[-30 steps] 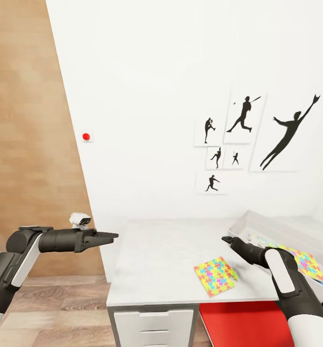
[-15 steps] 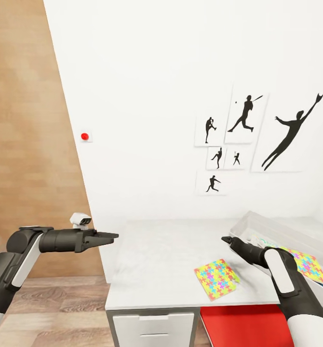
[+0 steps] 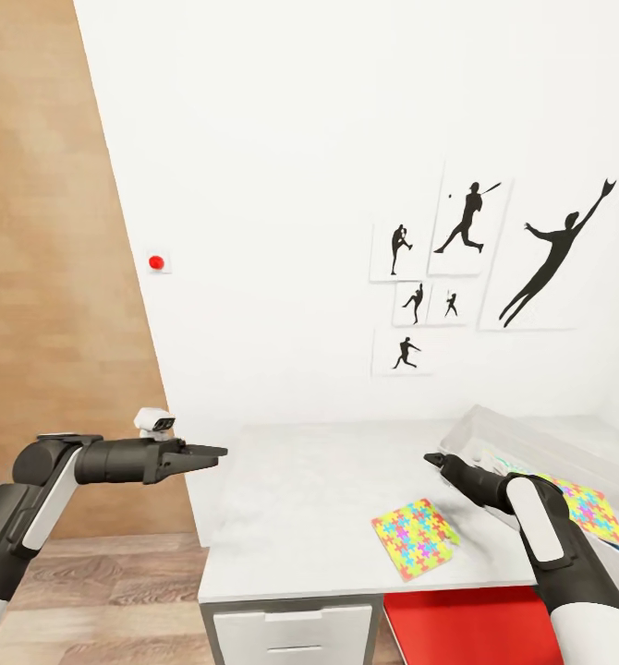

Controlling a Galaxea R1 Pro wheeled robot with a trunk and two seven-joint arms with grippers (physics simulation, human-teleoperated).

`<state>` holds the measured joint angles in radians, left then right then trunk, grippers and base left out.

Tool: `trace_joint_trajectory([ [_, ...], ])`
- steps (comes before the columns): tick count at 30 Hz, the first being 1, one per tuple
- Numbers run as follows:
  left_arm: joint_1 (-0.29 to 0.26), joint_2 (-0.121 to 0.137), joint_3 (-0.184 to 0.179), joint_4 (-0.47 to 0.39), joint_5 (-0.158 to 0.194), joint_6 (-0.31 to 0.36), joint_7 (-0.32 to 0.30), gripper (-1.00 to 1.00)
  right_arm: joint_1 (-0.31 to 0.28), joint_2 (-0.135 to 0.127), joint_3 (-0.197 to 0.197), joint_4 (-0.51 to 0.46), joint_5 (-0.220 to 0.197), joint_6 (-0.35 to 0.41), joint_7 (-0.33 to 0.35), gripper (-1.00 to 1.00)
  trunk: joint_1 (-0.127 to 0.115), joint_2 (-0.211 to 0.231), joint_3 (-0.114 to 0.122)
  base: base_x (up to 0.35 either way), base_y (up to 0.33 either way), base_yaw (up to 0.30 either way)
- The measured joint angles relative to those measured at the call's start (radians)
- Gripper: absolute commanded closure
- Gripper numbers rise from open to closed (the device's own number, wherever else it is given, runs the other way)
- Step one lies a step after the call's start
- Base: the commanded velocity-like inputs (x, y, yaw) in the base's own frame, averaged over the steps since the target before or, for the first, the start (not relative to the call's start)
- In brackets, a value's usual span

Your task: Put all the toys in the child's room - the three board games (two on the bed and one on the table), the two jigsaw puzzles on the table, and the tennis ball on the table - inside the toy box on the table in the child's room.

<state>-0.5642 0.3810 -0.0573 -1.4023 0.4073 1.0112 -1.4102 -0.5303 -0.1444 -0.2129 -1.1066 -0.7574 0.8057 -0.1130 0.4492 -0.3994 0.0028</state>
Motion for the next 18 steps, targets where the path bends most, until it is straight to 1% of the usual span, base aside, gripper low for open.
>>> trace_joint_trajectory([
  [3, 0.000, 0.000, 0.000, 0.000, 0.000, 0.000, 0.000, -1.00, 0.000, 0.000, 0.000, 0.000, 0.000, 0.000, 0.000, -1.00, 0.000, 0.000, 0.000, 0.181, 0.050, -0.235],
  [7, 0.000, 0.000, 0.000, 0.000, 0.000, 0.000, 0.000, -1.00, 0.000, 0.000, 0.000, 0.000, 0.000, 0.000, 0.000, -1.00, 0.000, 0.000, 0.000, 0.085, 0.020, -0.200],
  [14, 0.000, 0.001, 0.000, 0.000, 0.000, 0.000, 0.000, -1.00, 0.000, 0.001, 0.000, 0.000, 0.004, -0.001, 0.000, -1.00, 0.000, 0.000, 0.000, 0.031, 0.005, -0.049],
  [18, 0.000, 0.001, 0.001, 0.000, 0.000, 0.000, 0.000, -1.00, 0.000, 0.001, 0.000, 0.000, 0.004, -0.001, 0.000, -1.00, 0.000, 0.000, 0.000, 0.144, 0.001, -0.008],
])
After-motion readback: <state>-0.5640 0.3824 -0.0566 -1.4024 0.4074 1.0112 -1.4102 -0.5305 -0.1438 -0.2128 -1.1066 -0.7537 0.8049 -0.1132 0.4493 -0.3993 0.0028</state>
